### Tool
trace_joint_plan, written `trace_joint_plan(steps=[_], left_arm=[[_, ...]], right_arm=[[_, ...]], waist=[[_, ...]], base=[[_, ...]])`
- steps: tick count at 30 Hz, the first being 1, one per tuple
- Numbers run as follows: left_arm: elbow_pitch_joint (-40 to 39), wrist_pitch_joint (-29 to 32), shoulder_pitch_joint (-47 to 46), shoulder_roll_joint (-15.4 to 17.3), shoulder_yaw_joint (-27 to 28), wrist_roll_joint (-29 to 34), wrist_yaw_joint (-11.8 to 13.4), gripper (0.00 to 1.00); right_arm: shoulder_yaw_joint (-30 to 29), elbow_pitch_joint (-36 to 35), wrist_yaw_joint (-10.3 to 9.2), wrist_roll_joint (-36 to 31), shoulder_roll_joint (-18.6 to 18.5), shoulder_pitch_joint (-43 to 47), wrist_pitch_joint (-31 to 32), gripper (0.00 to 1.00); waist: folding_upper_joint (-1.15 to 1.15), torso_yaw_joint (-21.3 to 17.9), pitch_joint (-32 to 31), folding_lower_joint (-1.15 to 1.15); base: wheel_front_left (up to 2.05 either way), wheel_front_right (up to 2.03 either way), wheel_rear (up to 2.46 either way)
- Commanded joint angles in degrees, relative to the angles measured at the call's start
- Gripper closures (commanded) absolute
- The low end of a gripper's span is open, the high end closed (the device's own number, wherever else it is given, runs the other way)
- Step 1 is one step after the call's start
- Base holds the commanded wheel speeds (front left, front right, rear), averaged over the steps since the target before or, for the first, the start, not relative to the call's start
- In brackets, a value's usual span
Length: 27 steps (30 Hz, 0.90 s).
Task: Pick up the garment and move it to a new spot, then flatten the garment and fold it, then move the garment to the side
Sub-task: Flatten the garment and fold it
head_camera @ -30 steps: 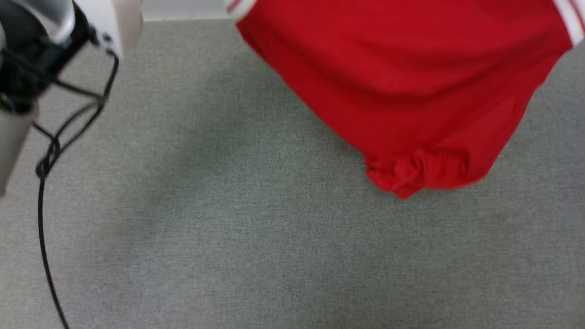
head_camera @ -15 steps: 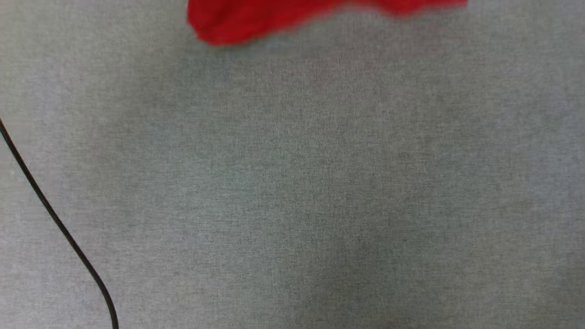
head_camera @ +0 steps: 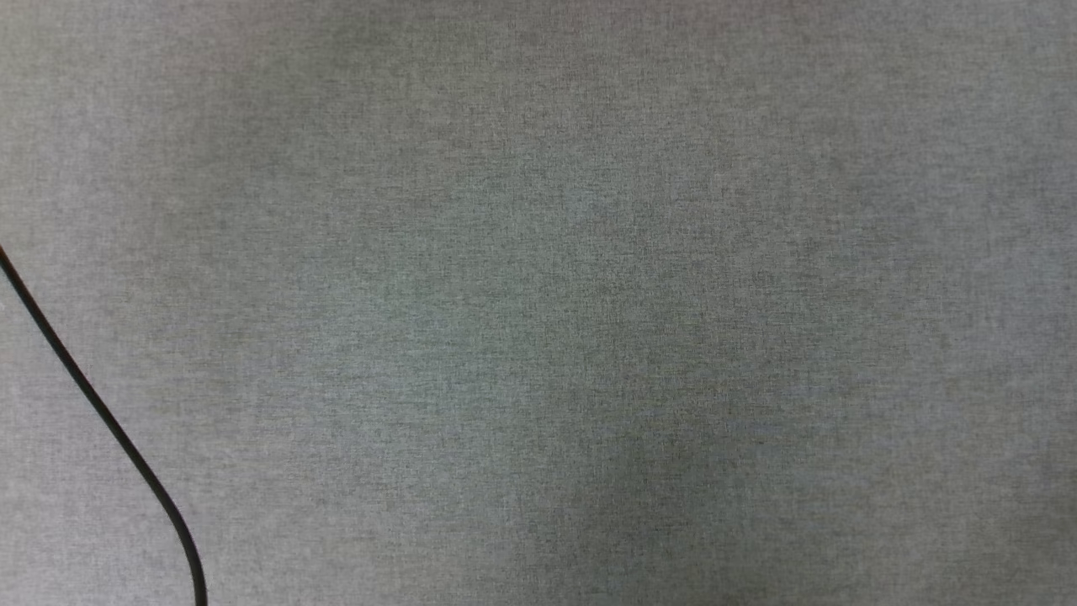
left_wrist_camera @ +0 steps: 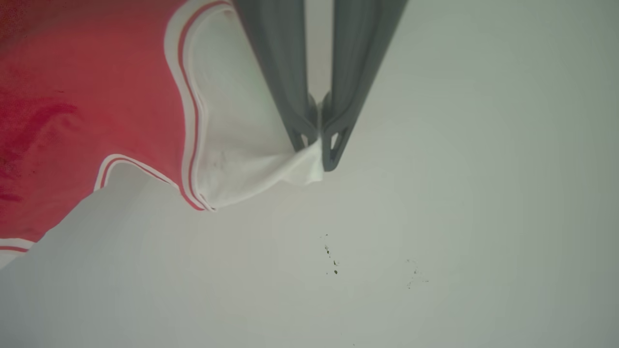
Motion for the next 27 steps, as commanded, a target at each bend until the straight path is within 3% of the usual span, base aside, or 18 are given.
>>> trace_joint_plan(steps=[1, 10, 17, 27], left_arm=[[0.45, -0.96, 2.05, 0.15, -0.51, -0.66, 0.02, 1.00], [1.55, -7.93, 20.02, 2.19, -4.15, -6.79, 0.01, 1.00], [-3.36, -12.25, 40.57, 3.90, -4.16, -11.29, 3.46, 1.00], [-14.25, -14.22, 68.58, 7.94, -5.06, -16.76, 9.16, 1.00]], right_arm=[[1.03, 0.70, -0.04, 0.42, 0.37, 1.47, -0.89, 1.00], [7.83, 7.04, -0.04, 6.44, 3.68, 14.26, -8.89, 1.00], [13.88, 6.67, -0.04, 12.43, 3.41, 29.01, -13.48, 1.00], [18.84, 0.77, -0.04, 19.86, -0.72, 50.91, -16.50, 1.00]], waist=[[0.00, 0.03, -0.13, -0.01], [0.00, -0.46, -4.35, -0.01], [0.00, -0.67, -9.76, -0.01], [0.00, -0.69, -19.04, -0.01]], base=[[0.00, 0.00, 0.00], [0.00, 0.00, 0.00], [0.00, 0.00, 0.00], [0.00, 0.00, 0.00]])
